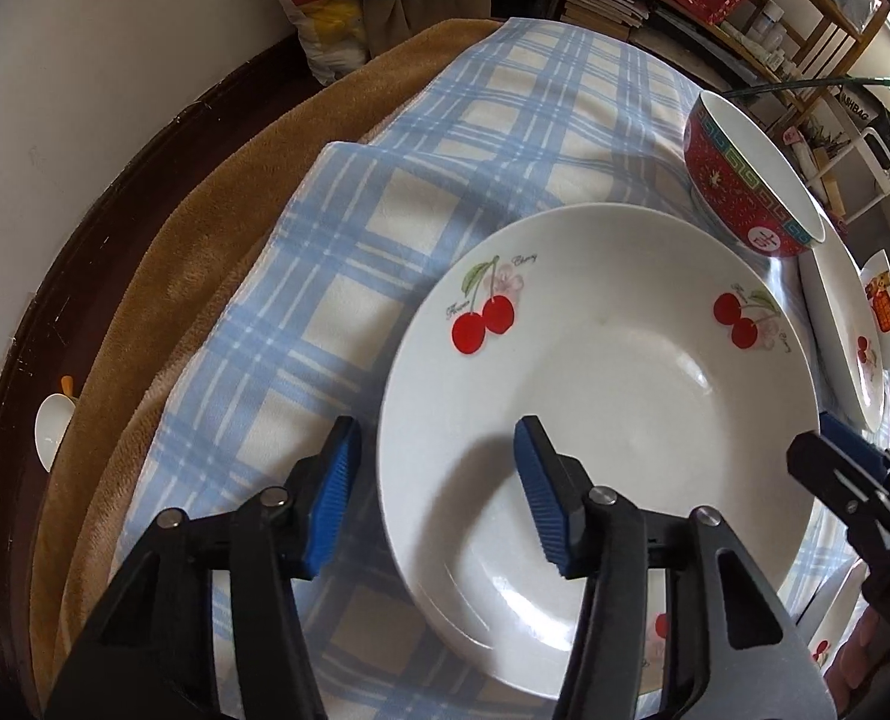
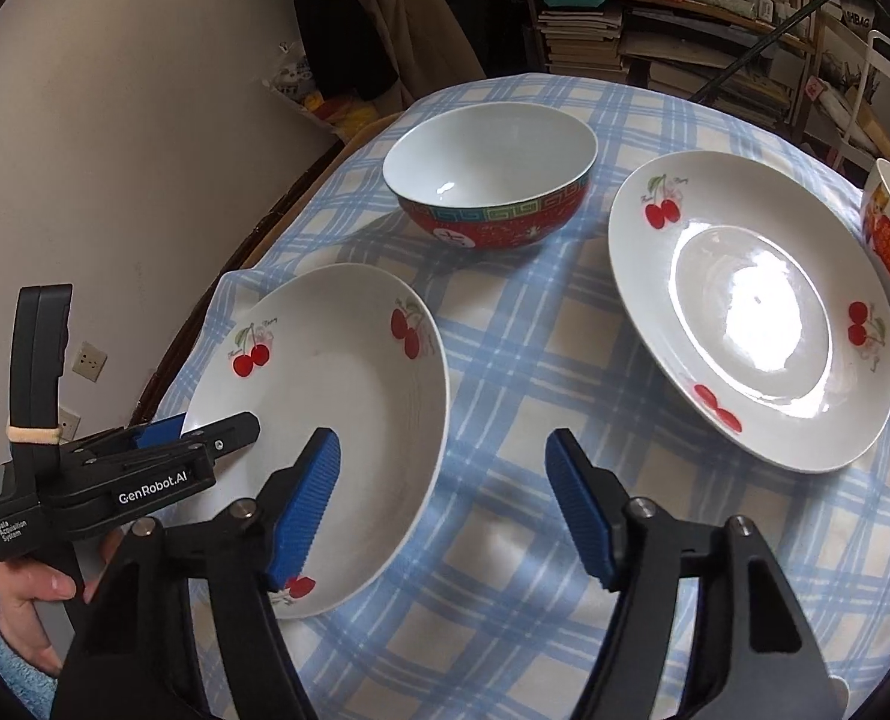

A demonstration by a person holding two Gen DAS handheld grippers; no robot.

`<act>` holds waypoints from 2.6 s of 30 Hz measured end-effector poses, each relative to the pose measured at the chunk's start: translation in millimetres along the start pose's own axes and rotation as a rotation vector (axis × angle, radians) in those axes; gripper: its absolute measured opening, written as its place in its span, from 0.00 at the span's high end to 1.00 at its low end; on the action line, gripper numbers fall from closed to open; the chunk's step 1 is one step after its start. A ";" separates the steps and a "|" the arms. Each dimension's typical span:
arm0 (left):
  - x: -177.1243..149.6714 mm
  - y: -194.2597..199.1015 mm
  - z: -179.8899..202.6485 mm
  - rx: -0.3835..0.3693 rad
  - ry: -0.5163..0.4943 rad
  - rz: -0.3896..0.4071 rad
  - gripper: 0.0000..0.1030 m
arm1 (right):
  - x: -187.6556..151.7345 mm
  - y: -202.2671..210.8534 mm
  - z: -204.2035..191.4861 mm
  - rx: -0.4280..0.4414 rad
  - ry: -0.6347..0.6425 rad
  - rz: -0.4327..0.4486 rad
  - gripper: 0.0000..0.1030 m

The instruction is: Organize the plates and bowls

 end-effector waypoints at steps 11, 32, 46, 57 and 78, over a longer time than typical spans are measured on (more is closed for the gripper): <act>16.1 -0.9 -14.4 -0.103 0.035 0.000 0.77 | -2.4 -18.2 1.9 0.009 -0.023 -0.072 0.87; -15.1 16.9 -4.8 -0.237 0.104 0.007 0.85 | -9.3 0.0 15.4 0.013 -0.064 -0.052 0.91; -51.4 58.5 67.1 -0.223 -0.026 0.007 0.85 | -45.6 67.5 59.8 0.036 -0.091 0.002 0.91; -105.2 77.8 153.8 -0.251 -0.140 -0.003 0.84 | -97.7 137.6 130.0 0.008 -0.170 0.050 0.91; -177.3 57.8 222.8 -0.156 -0.280 -0.061 0.82 | -186.1 154.5 209.6 -0.031 -0.305 0.006 0.91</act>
Point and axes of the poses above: each gripper's, at about its wrist camera, not at the fingertips, and y roughly against the way its jaws point, z to its right, x to its top, the point moved 3 cm from there along -y, roughly the way its jaws point, and after that the axes turned 5 degrees about -x, right-handed, at the moved point
